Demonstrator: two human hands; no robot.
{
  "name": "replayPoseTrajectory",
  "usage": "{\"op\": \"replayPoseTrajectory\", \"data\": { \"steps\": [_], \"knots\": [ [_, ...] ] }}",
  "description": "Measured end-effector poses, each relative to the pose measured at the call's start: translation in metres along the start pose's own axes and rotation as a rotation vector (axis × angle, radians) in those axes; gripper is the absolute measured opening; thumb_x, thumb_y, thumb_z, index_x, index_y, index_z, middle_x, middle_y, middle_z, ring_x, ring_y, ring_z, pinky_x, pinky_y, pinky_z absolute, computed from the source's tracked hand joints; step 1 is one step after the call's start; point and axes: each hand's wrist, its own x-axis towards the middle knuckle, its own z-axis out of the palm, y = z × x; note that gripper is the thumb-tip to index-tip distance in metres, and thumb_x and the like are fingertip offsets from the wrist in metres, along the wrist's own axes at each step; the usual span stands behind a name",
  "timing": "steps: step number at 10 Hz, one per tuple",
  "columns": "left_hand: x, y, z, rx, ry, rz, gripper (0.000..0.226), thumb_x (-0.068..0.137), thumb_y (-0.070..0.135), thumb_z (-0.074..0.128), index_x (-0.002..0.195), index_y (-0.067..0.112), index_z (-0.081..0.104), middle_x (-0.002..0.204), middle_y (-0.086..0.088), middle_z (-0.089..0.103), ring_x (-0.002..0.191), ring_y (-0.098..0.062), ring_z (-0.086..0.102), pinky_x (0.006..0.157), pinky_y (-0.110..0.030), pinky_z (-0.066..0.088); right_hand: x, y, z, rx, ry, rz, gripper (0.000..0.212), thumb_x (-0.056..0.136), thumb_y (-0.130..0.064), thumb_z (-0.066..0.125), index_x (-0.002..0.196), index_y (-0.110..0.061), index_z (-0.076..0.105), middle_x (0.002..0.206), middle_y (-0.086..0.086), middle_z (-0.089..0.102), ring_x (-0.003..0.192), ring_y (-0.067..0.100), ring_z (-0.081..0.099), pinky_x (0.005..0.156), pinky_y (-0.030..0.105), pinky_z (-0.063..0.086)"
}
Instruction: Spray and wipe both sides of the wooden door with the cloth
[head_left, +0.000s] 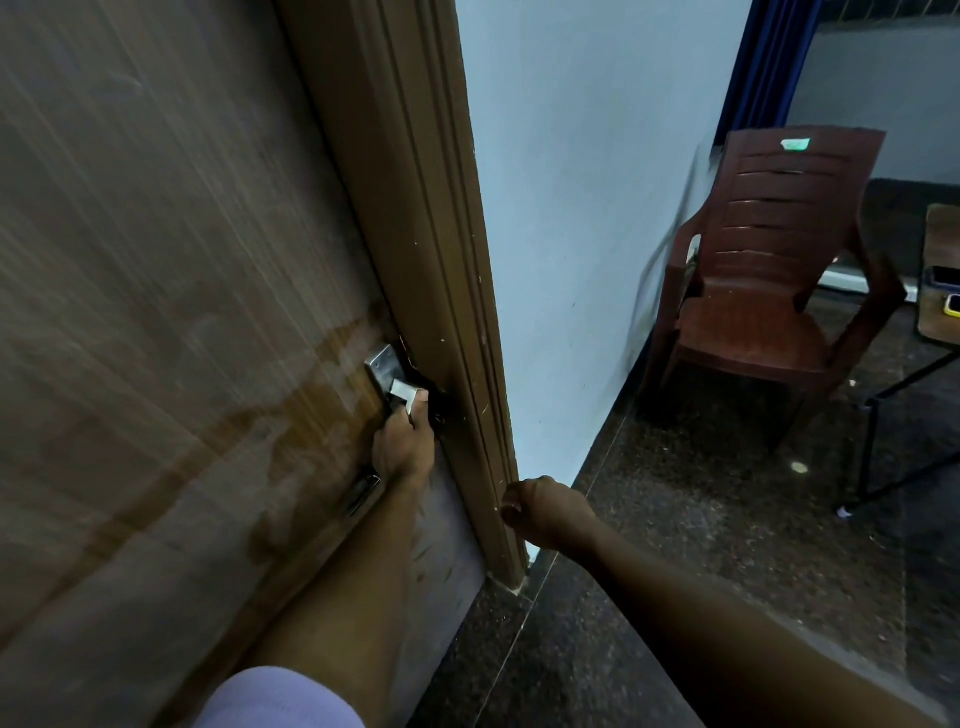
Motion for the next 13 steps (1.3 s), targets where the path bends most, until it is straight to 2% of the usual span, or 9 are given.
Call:
{"op": "replayPoseTrajectory", "data": {
  "steps": [1,4,5,6,8,10,11,12,13],
  "knots": [
    [-0.005,0.002,0.001,0.005,0.004,0.002,0.057,0.094,0.059,0.030,0.106,0.014,0.062,0.101,-0.015,0.067,0.100,-0.039,0.058,0.076,-0.038,0.040,0.001,0.002,-0.001,0.009,0.019,-0.002,0.024,0.093,-0.036,0.051,0.106,-0.022,0.066,0.106,0.005,0.068,0.095,0.026,0.067,0.069,0.031,0.050],
    [-0.009,0.007,0.000,0.049,-0.019,-0.018,0.058,0.094,0.059,0.027,0.117,0.016,0.058,0.113,-0.016,0.064,0.108,-0.040,0.054,0.088,-0.043,0.040,0.003,-0.003,-0.006,0.014,0.064,-0.023,0.028,0.096,-0.039,0.052,0.113,-0.023,0.066,0.110,0.003,0.069,0.098,0.025,0.067,0.076,0.033,0.054],
    [-0.010,0.009,-0.006,0.107,-0.030,-0.025,0.063,0.092,0.064,0.024,0.110,0.017,0.061,0.108,-0.013,0.065,0.104,-0.037,0.057,0.087,-0.041,0.043,0.002,-0.006,-0.011,-0.004,0.067,-0.036,0.024,0.095,-0.038,0.052,0.107,-0.021,0.065,0.106,0.005,0.068,0.095,0.027,0.067,0.071,0.032,0.052],
    [-0.008,0.015,-0.017,0.223,-0.058,-0.016,0.068,0.089,0.068,0.018,0.107,0.020,0.063,0.105,-0.011,0.066,0.099,-0.034,0.059,0.087,-0.042,0.046,0.003,-0.010,-0.015,-0.026,0.089,-0.066,0.025,0.096,-0.037,0.053,0.111,-0.021,0.065,0.108,0.005,0.067,0.095,0.028,0.066,0.067,0.029,0.042],
    [-0.003,0.040,-0.038,0.509,-0.132,-0.071,0.059,0.089,0.065,0.030,0.117,0.022,0.060,0.122,-0.013,0.061,0.115,-0.033,0.055,0.096,-0.040,0.041,-0.003,-0.018,-0.026,-0.150,0.137,-0.154,0.030,0.096,-0.034,0.054,0.121,-0.023,0.064,0.115,0.003,0.067,0.100,0.026,0.066,0.068,0.025,0.039],
    [0.000,0.050,-0.042,0.539,-0.204,-0.128,0.062,0.087,0.066,0.033,0.122,0.020,0.058,0.129,-0.013,0.057,0.119,-0.032,0.053,0.099,-0.041,0.041,-0.007,-0.014,-0.042,-0.214,0.139,-0.225,0.031,0.096,-0.034,0.052,0.121,-0.020,0.064,0.118,0.004,0.065,0.103,0.027,0.066,0.071,0.028,0.044],
    [-0.007,0.057,-0.049,0.583,-0.258,-0.107,0.053,0.093,0.054,0.033,0.126,0.019,0.056,0.134,-0.014,0.053,0.123,-0.033,0.049,0.101,-0.041,0.039,-0.005,-0.017,-0.049,-0.251,0.137,-0.262,0.033,0.099,-0.034,0.050,0.125,-0.018,0.062,0.120,0.005,0.064,0.105,0.028,0.065,0.071,0.028,0.042],
    [-0.027,0.059,-0.070,0.675,-0.248,-0.001,0.047,0.096,0.046,0.027,0.125,0.021,0.055,0.131,-0.011,0.054,0.120,-0.031,0.051,0.099,-0.040,0.040,-0.002,-0.030,-0.057,-0.256,0.212,-0.349,0.035,0.099,-0.035,0.048,0.127,-0.018,0.062,0.125,0.006,0.062,0.111,0.028,0.062,0.081,0.033,0.048],
    [-0.050,0.043,-0.090,0.753,-0.030,0.080,0.048,0.095,0.050,0.027,0.109,0.020,0.061,0.112,-0.007,0.066,0.103,-0.028,0.062,0.084,-0.036,0.048,0.004,-0.045,-0.062,-0.267,0.281,-0.437,0.043,0.098,-0.037,0.042,0.131,-0.017,0.061,0.137,0.009,0.058,0.116,0.034,0.059,0.087,0.040,0.049]
  ]
}}
